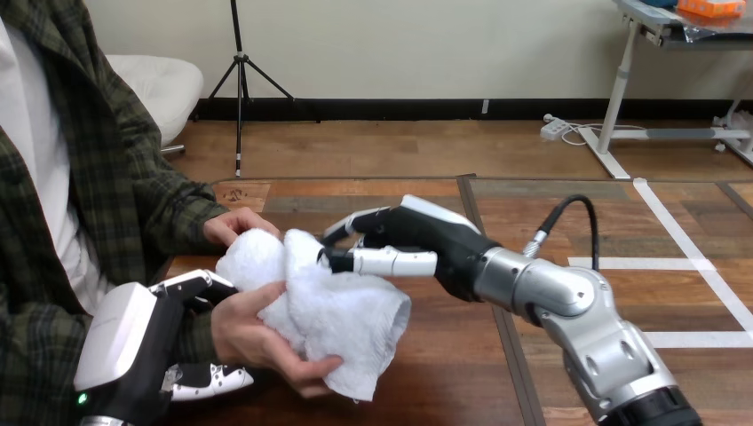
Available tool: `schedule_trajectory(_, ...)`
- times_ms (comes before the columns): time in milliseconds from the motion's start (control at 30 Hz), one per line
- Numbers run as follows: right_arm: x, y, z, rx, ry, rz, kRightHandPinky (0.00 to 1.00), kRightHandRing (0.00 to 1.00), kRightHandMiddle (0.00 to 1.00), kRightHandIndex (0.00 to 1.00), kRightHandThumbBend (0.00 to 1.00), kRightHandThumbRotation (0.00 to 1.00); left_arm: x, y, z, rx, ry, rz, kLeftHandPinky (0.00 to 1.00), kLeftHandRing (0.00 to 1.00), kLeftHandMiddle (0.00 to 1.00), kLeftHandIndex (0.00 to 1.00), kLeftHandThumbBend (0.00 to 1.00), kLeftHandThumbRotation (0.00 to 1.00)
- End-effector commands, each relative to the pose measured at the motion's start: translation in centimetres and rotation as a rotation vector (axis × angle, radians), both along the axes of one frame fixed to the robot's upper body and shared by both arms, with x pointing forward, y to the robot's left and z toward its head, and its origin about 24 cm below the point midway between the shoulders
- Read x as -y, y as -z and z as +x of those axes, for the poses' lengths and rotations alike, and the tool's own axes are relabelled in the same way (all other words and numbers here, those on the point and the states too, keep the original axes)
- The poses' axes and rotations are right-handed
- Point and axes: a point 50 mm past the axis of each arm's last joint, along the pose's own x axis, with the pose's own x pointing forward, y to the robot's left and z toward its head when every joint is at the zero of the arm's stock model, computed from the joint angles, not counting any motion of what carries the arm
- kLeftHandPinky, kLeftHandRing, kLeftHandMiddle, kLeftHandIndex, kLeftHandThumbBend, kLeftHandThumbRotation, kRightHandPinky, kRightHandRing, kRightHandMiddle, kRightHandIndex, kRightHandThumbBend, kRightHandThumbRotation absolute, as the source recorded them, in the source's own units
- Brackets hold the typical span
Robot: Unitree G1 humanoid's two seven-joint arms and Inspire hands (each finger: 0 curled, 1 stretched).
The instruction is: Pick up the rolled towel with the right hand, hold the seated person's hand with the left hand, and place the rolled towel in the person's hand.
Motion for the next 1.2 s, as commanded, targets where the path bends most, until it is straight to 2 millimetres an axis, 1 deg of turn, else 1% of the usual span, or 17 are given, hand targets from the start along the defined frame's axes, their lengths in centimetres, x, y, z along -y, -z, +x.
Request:
schedule_trajectory(0,-0.5,-3.0,0.3,0.11,-0.018,0.095,0.91,1.0,1.0,1.0,1.0,0.67,1.6,-1.5,2.3,0.08,0.076,-0.03,0.52,0.55,0.58,0.61,0.95,0.09)
schedule_trajectory(233,1.0,-3.0,0.4,0.116,0.031,0.122,0.91,1.0,1.0,1.0,1.0,0.67,1.6,-1.5,2.7,0.079,0.091,-0.012,0.55,0.59,0.62,0.65,0.98,0.16)
schedule_trajectory(300,1.2,-3.1,0.4,0.121,0.037,0.122,0.9,1.0,1.0,1.0,1.0,0.67,1.6,-1.6,2.8,0.078,0.095,-0.011,0.57,0.61,0.66,0.68,0.99,0.2)
schedule_trajectory(533,2.9,-2.8,0.0,0.146,0.085,0.139,0.9,1.0,1.0,1.0,1.0,0.67,1.6,-1.6,3.0,0.068,0.115,-0.003,0.61,0.67,0.73,0.77,1.0,0.29)
schedule_trajectory(567,3.1,-2.8,-0.1,0.146,0.091,0.144,0.91,1.0,1.0,1.0,1.0,0.67,1.6,-1.6,3.0,0.066,0.118,-0.005,0.63,0.7,0.76,0.8,1.0,0.32)
schedule_trajectory(733,4.2,-2.4,-0.6,0.143,0.118,0.159,0.92,1.0,1.0,1.0,1.0,0.67,1.7,-1.5,3.1,0.058,0.135,-0.015,0.69,0.76,0.82,0.86,1.0,0.36)
schedule_trajectory(867,5.0,-2.1,-1.0,0.144,0.134,0.159,0.93,1.0,1.0,1.0,1.0,0.68,1.9,-1.6,3.2,0.057,0.15,-0.016,0.78,0.83,0.88,0.91,1.0,0.41)
schedule_trajectory(900,5.1,-2.1,-1.0,0.144,0.136,0.159,0.93,1.0,1.0,1.0,1.0,0.68,1.9,-1.6,3.2,0.058,0.152,-0.016,0.82,0.86,0.9,0.93,1.0,0.43)
schedule_trajectory(1133,6.2,-1.4,-1.6,0.155,0.163,0.178,0.92,1.0,1.0,1.0,1.0,0.69,2.4,-2.0,3.5,0.08,0.184,-0.01,0.9,0.94,0.97,0.98,1.0,0.52)
schedule_trajectory(1167,6.3,-1.2,-1.7,0.156,0.165,0.182,0.92,1.0,1.0,1.0,1.0,0.69,2.5,-2.0,3.5,0.082,0.186,-0.009,0.92,0.96,0.98,0.99,1.0,0.55)
